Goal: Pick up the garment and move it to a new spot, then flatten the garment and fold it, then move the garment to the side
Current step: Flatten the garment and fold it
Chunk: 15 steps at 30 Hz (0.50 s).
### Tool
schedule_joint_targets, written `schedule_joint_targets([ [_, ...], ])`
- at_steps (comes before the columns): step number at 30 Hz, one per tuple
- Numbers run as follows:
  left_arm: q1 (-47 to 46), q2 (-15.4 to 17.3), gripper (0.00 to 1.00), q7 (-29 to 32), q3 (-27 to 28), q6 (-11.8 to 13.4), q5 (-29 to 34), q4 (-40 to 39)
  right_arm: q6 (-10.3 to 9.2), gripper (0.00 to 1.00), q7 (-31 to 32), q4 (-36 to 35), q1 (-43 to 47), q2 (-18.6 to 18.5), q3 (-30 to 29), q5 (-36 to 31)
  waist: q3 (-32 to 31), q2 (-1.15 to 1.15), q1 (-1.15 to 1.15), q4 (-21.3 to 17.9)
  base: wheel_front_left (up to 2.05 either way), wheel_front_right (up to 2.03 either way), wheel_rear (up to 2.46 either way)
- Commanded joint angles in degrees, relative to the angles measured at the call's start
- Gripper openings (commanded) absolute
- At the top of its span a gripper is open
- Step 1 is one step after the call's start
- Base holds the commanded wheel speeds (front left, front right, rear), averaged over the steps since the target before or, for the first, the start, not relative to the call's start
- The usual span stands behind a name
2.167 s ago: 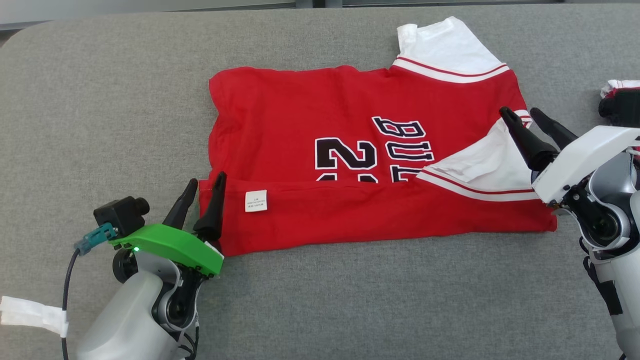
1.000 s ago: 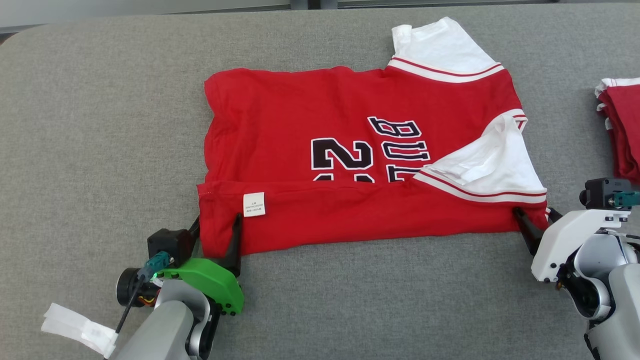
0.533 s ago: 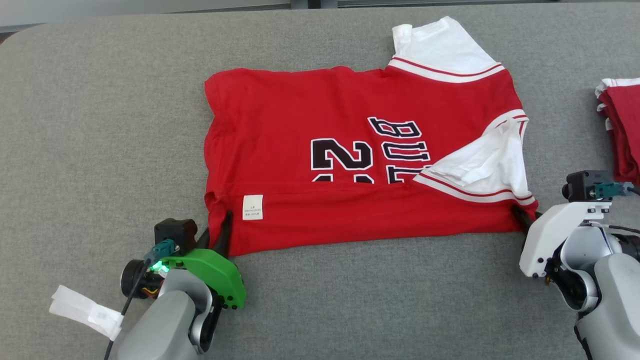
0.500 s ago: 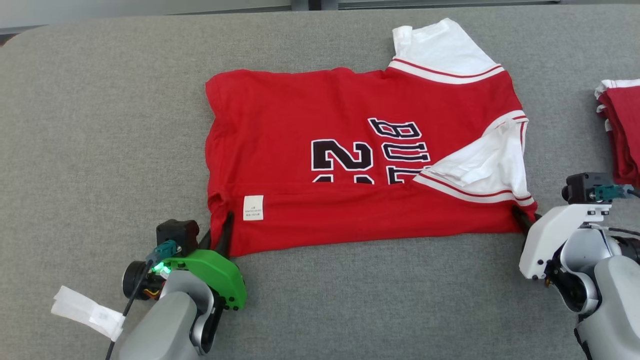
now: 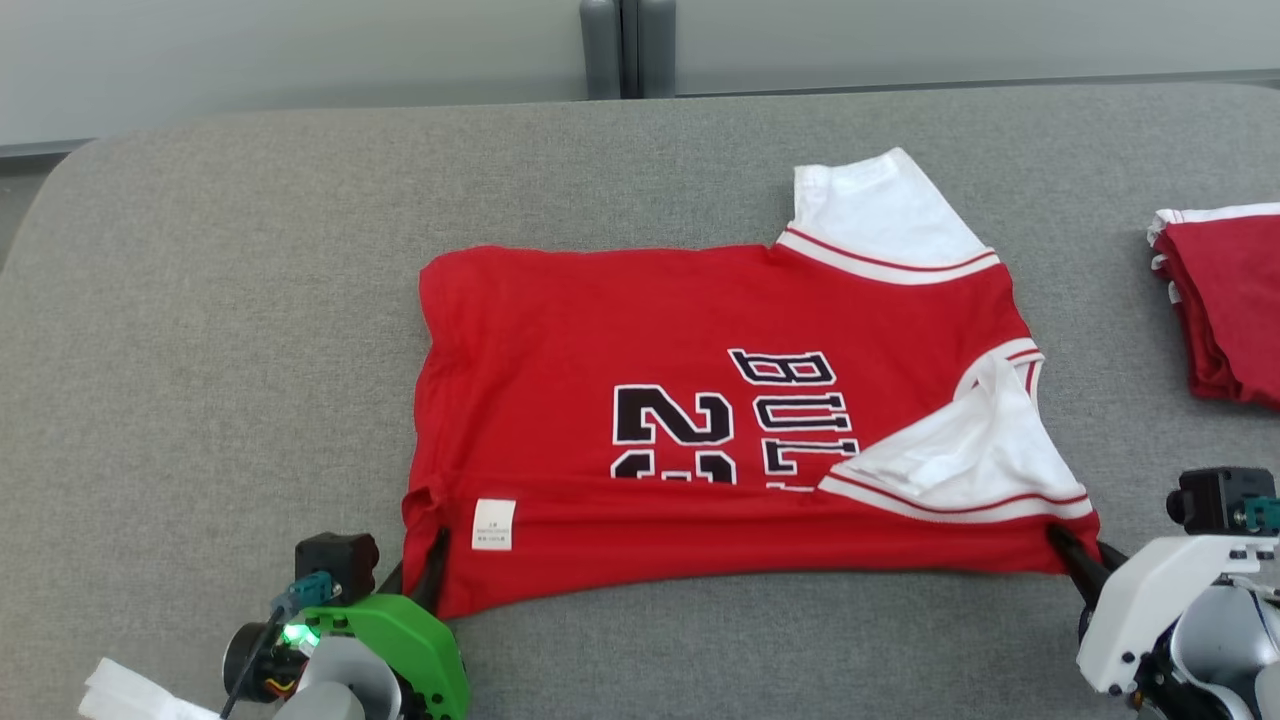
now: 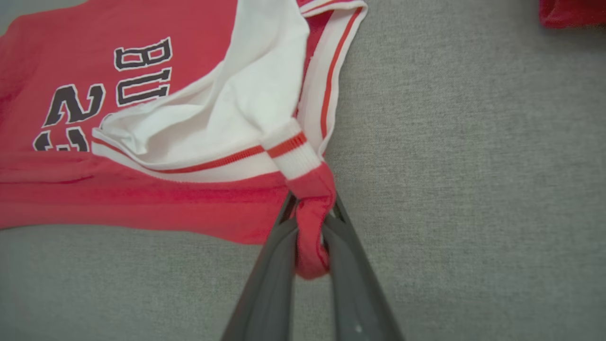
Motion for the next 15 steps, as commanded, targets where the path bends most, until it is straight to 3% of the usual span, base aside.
schedule_joint_targets([
  [1,2.2,1.4,0.00,1.0,-0.2,0.7,-0.1,-0.9,-0.15,0.00,0.9,-1.1,2.2,0.2,-1.1,-0.2,-0.7,0.00,0.00,-0.1,0.00,0.00,0.00],
  [6,6.5,3.4,0.00,4.4,-0.9,1.7,-1.0,-7.1,-0.14,0.00,3.1,-3.7,7.2,3.0,-3.6,-0.7,-0.7,0.00,0.00,-0.1,0.00,0.00,0.00],
  [7,7.0,3.7,0.33,4.7,-0.8,2.1,-1.2,-7.8,-0.15,0.24,3.2,-3.5,7.6,3.4,-3.9,-1.0,-0.6,0.00,0.00,-0.1,0.00,0.00,0.00],
  [8,7.7,4.1,1.00,5.2,-0.5,2.8,-1.6,-8.6,-0.15,1.00,2.9,-2.9,7.8,4.1,-4.5,-1.4,-0.6,0.00,0.00,-0.2,0.00,0.00,0.00],
  [12,8.9,4.6,1.00,6.7,0.2,4.9,-2.3,-10.8,-0.11,1.00,2.5,-0.2,6.4,5.5,-4.3,-2.4,-0.3,0.00,0.00,-0.5,0.00,0.00,0.00],
  [15,9.2,5.5,1.00,7.0,1.6,6.7,-2.6,-12.6,-0.11,1.00,2.3,-0.3,3.8,4.1,-3.9,-2.5,-0.1,0.00,0.00,-0.6,0.00,0.00,0.00],
])
